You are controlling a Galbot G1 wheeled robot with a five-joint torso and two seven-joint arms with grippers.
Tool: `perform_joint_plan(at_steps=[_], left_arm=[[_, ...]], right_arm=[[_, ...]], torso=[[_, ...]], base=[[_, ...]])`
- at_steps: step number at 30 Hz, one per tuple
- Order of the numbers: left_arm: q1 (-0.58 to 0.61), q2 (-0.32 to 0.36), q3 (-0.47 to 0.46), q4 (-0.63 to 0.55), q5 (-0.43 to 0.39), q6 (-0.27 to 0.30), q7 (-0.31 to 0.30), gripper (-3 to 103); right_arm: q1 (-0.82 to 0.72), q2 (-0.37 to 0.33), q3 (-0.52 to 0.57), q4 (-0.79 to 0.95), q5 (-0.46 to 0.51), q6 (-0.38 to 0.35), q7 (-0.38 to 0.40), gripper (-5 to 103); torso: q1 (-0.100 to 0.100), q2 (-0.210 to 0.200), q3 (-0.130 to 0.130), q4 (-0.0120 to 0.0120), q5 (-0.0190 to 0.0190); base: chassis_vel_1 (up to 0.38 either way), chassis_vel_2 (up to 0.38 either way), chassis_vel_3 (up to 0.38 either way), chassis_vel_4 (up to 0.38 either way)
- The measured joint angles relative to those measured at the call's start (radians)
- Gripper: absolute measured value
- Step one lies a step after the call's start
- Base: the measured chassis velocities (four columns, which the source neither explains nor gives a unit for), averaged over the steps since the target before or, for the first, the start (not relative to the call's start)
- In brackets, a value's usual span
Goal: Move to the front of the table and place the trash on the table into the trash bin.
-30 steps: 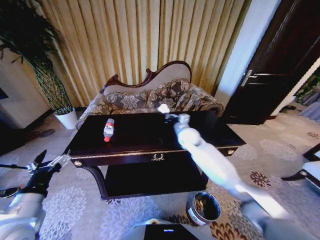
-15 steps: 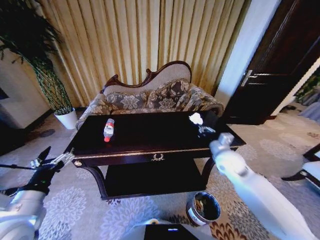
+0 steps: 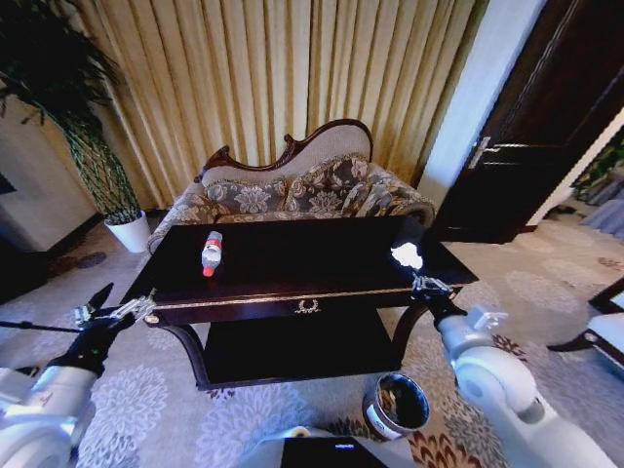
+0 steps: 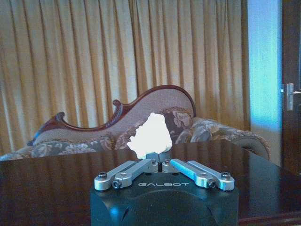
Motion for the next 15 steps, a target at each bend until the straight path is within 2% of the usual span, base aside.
perform_joint_plan(at_steps=[6,15], left_arm=[[0.003,0.019,-0.035,0.0,0.003,0.012,-0.014,100],[-0.004,0.025,-0.031,0.0,0.007,0.012,-0.018,100]], right_arm=[[0.004,0.011,-0.029,0.025,-0.032,0.001,0.002,0],[0.021,0.017,-0.077,-0.001,-0.081,0.015,0.006,0]], torso=[[0.0,0.0,0.0,-0.0001,0.0002],[0.0,0.0,0.0,-0.0004,0.0001]], base=[[0.107,-0.105,-0.117,0.125],[0.248,-0.256,-0.235,0.248]])
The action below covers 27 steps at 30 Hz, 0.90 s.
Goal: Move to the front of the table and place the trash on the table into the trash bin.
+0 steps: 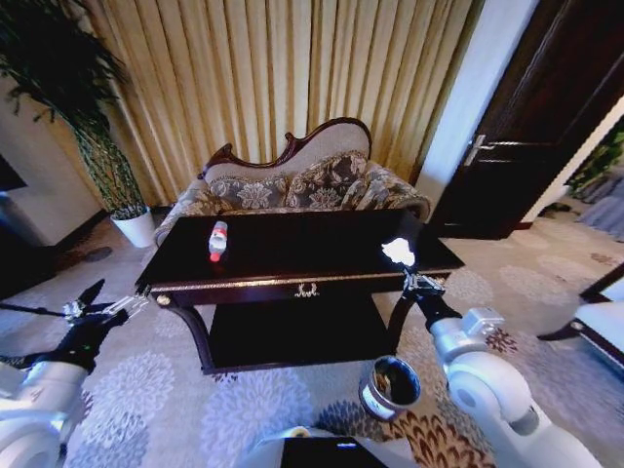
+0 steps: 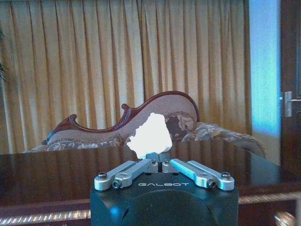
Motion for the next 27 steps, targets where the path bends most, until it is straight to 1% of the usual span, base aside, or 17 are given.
perform_joint_plan(at_steps=[5,9,11,13,14,17,20,22,23,25,27], left_arm=[[0.0,-0.014,0.011,0.0,0.024,-0.001,0.001,100],[0.001,-0.028,0.016,0.0,0.055,-0.002,0.002,100],[0.001,-0.03,0.016,0.0,0.068,-0.002,0.003,100],[0.001,-0.033,0.012,0.0,0.107,-0.004,0.007,100],[0.001,-0.033,0.012,0.0,0.107,-0.004,0.007,100],[0.001,-0.036,0.01,0.0,0.138,-0.008,0.013,100],[0.003,-0.04,0.01,0.0,0.14,-0.009,0.013,100],[0.007,-0.045,0.01,0.0,0.141,-0.011,0.014,100],[0.007,-0.046,0.011,0.0,0.141,-0.014,0.015,100],[0.007,-0.046,0.011,0.0,0.141,-0.014,0.015,100],[0.007,-0.048,0.014,0.0,0.141,-0.018,0.016,100]], right_arm=[[0.008,0.0,-0.017,-0.058,-0.004,0.002,0.0,0],[0.008,0.0,-0.042,-0.175,-0.025,-0.029,-0.002,0],[0.009,0.0,-0.051,-0.202,-0.036,-0.033,-0.003,0],[0.028,0.004,-0.09,-0.311,-0.081,-0.045,-0.009,0],[0.028,0.004,-0.09,-0.311,-0.081,-0.045,-0.009,0],[0.067,0.019,-0.128,-0.447,-0.105,-0.079,-0.044,0],[0.095,0.028,-0.147,-0.521,-0.126,-0.095,-0.059,0],[0.149,0.048,-0.17,-0.651,-0.172,-0.121,-0.085,0],[0.165,0.055,-0.176,-0.685,-0.182,-0.126,-0.09,0],[0.172,0.058,-0.179,-0.699,-0.186,-0.128,-0.092,0],[0.235,0.087,-0.2,-0.839,-0.216,-0.14,-0.101,0]], torso=[[-0.001,0.001,-0.001,0.0002,-0.0001],[-0.001,0.0,0.0,0.0001,0.0002],[0.0,0.0,0.0,0.0001,0.0001],[0.002,-0.001,0.001,0.0002,0.0002],[0.002,-0.001,0.001,0.0002,0.0002],[0.001,-0.001,0.001,0.0002,-0.0002],[0.001,-0.001,0.0,0.0001,0.0],[0.0,0.0,0.0,0.0001,0.0001],[0.0,0.0,0.0,0.0001,0.0],[0.0,0.0,0.0,0.0001,0.0001],[0.0,0.0,0.0,0.0002,0.0002]], base=[[0.182,-0.164,-0.162,0.168],[0.013,-0.019,-0.028,0.022],[0.0,0.0,0.0,0.0],[-0.04,0.021,0.064,-0.05],[-0.055,0.011,0.064,-0.075],[-0.03,0.04,0.025,-0.039],[0.0,0.0,0.0,0.0],[0.0,0.0,0.0,0.0],[0.0,0.0,0.0,0.0],[0.0,0.0,0.0,0.0],[0.0,0.0,0.0,0.0]])
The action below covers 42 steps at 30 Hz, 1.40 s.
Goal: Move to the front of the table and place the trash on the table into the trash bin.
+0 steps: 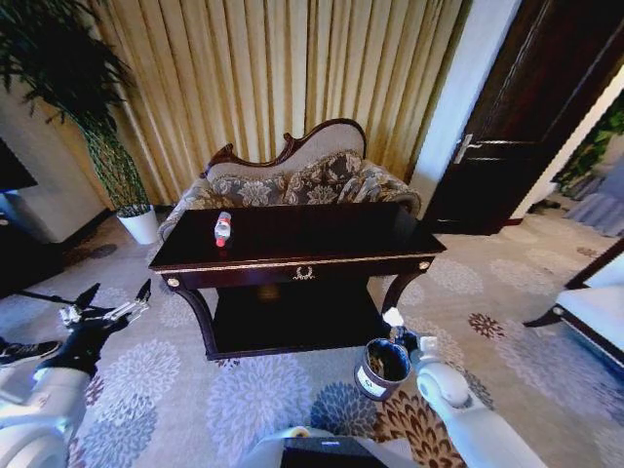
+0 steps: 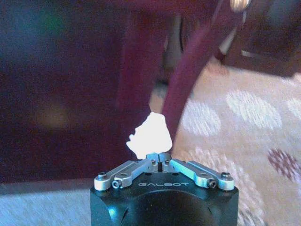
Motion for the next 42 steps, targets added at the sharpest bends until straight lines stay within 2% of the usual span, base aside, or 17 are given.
perform_joint_plan(at_steps=[5,8,11,12,14,16,17,20,23,25,29,30,33,35,38,42], left_arm=[[-0.001,-0.003,0.001,0.0,-0.001,-0.003,0.0,100],[-0.002,-0.007,0.008,0.0,-0.002,-0.004,0.0,100],[-0.003,-0.006,0.01,0.0,-0.003,-0.004,-0.001,100],[-0.003,-0.005,0.009,0.0,-0.003,-0.004,-0.001,100],[-0.003,-0.001,0.007,0.0,-0.005,-0.005,-0.001,100],[-0.003,0.001,0.006,0.0,-0.005,-0.005,-0.002,100],[-0.003,0.003,0.005,0.0,-0.007,-0.008,-0.002,100],[-0.003,0.005,0.007,0.0,-0.009,-0.015,-0.003,100],[-0.003,0.005,0.011,0.0,-0.01,-0.018,-0.003,100],[-0.003,0.005,0.012,0.0,-0.01,-0.018,-0.003,100],[-0.003,0.003,0.015,0.0,-0.023,-0.02,-0.003,100],[-0.003,0.003,0.015,0.0,-0.023,-0.02,-0.003,100],[-0.003,0.004,0.012,0.0,-0.029,-0.021,-0.004,100],[-0.003,0.004,0.012,0.0,-0.029,-0.022,-0.004,100],[-0.001,0.004,0.009,0.0,-0.031,-0.022,-0.004,100],[-0.001,0.004,0.008,0.0,-0.031,-0.023,-0.004,100]], right_arm=[[0.066,0.033,-0.027,-0.155,-0.035,0.003,-0.009,0],[0.122,0.065,-0.043,-0.284,-0.102,0.043,-0.016,0],[0.141,0.08,-0.045,-0.334,-0.137,0.058,-0.027,0],[0.148,0.092,-0.046,-0.353,-0.148,0.062,-0.032,-3],[0.15,0.101,-0.048,-0.36,-0.153,0.064,-0.035,8],[0.15,0.104,-0.049,-0.36,-0.154,0.065,-0.036,8],[0.15,0.108,-0.049,-0.361,-0.154,0.066,-0.037,18],[0.151,0.108,-0.049,-0.36,-0.153,0.066,-0.04,24],[0.154,0.104,-0.048,-0.357,-0.148,0.067,-0.041,40],[0.155,0.103,-0.047,-0.355,-0.146,0.067,-0.041,40],[0.152,0.102,-0.046,-0.347,-0.142,0.067,-0.041,61],[0.152,0.102,-0.046,-0.347,-0.142,0.067,-0.041,61],[0.149,0.102,-0.046,-0.34,-0.142,0.067,-0.04,78],[0.149,0.101,-0.046,-0.339,-0.141,0.067,-0.04,78],[0.146,0.099,-0.046,-0.328,-0.137,0.067,-0.039,94],[0.142,0.099,-0.046,-0.321,-0.133,0.067,-0.038,99]], torso=[[0.001,0.0,0.0,-0.0002,-0.0004],[0.0,0.0,0.0,0.0002,-0.0001],[0.0,0.0,0.0,0.0001,0.0],[0.0,0.0,0.0,-0.0002,-0.0003],[0.001,0.0,0.0,-0.0001,-0.0001],[0.001,0.0,0.0,-0.0001,-0.0001],[0.0,0.0,0.0,-0.0001,-0.0003],[0.0,0.0,0.0,-0.0001,-0.0003],[0.0,0.0,0.0,-0.0001,-0.0002],[0.001,0.0,0.0,-0.0001,-0.0002],[0.0,0.0,0.0,0.0,-0.0003],[0.0,0.0,0.0,0.0,-0.0003],[0.0,0.0,0.0,-0.0001,-0.0001],[0.0,0.0,0.0,-0.0001,0.0],[0.0,0.0,0.0,0.0,-0.0002],[0.0,0.0,0.0,0.0,-0.0002]], base=[[0.0,0.0,0.0,0.0],[0.0,0.0,0.0,0.0],[0.0,0.0,0.0,0.0],[0.0,0.0,0.0,0.0],[0.0,0.0,0.0,0.0],[0.0,0.0,0.0,0.0],[0.0,0.0,0.0,0.0],[0.0,0.0,0.0,0.0],[0.0,0.0,0.0,0.0],[0.0,0.0,0.0,0.0],[0.0,0.0,0.0,0.0],[0.0,0.0,0.0,0.0],[0.0,0.0,0.0,0.0],[0.0,0.0,0.0,0.0],[0.0,0.0,0.0,0.0],[0.0,0.0,0.0,0.0]])
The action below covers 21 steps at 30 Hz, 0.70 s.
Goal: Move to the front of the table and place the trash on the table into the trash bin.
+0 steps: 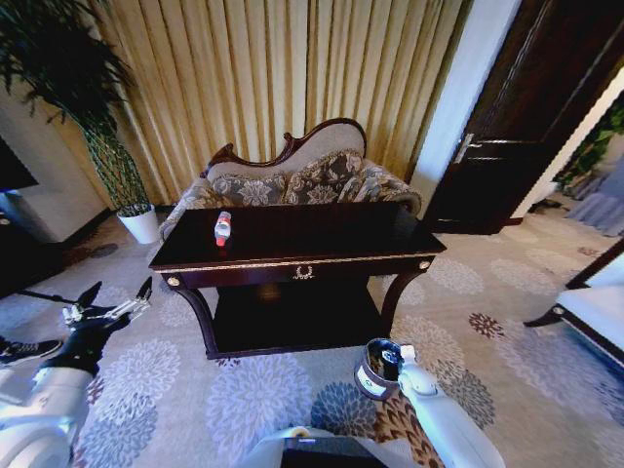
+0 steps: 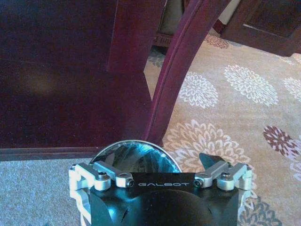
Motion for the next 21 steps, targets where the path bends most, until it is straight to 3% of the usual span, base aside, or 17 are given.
perform_joint_plan(at_steps=[6,10,14,21], left_arm=[[0.0,0.0,0.0,0.0,-0.001,0.0,0.0,100],[-0.002,0.0,0.005,0.0,-0.001,-0.001,0.0,100],[-0.008,-0.002,0.014,0.0,-0.016,-0.001,-0.002,100],[-0.01,0.0,0.018,0.0,-0.035,0.0,-0.005,100]], right_arm=[[-0.011,-0.001,0.006,0.014,0.004,0.0,0.001,100],[-0.042,-0.006,0.029,0.119,0.078,0.0,0.003,100],[-0.09,-0.048,0.066,0.408,0.22,0.015,0.004,100],[-0.112,-0.111,0.099,0.748,0.306,-0.007,0.013,100]], torso=[[0.0,0.0,0.0,0.0,0.0001],[0.0,0.0,0.0,-0.0003,0.0003],[0.0,0.0,0.0,0.0004,-0.0002],[0.0,0.0,0.0,0.0001,0.0003]], base=[[0.0,0.0,0.0,0.0],[0.0,0.0,0.0,0.0],[0.0,0.0,0.0,0.0],[0.0,0.0,0.0,0.0]])
